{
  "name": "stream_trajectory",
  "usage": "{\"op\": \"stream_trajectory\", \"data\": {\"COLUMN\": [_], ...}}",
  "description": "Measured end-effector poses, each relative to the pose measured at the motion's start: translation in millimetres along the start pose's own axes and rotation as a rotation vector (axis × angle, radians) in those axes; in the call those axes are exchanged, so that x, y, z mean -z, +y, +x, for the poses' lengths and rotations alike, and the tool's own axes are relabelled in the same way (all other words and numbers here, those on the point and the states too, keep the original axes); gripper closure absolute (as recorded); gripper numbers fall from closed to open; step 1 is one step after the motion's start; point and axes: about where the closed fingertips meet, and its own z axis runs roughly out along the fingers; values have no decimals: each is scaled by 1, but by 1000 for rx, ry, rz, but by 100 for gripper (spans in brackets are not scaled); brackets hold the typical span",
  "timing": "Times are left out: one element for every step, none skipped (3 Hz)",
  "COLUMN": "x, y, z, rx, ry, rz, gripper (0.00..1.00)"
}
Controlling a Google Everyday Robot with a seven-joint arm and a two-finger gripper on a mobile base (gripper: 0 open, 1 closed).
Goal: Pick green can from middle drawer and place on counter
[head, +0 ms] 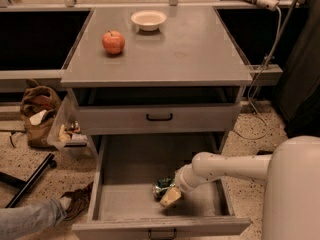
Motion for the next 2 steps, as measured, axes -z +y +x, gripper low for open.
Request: {"op": "stream_trajectory", "data": {"x": [0,5], "y": [0,0], "z": [0,0], "rx": [0,-6], "ry": [0,11], "rz": [0,15], "gripper": [41,62]}}
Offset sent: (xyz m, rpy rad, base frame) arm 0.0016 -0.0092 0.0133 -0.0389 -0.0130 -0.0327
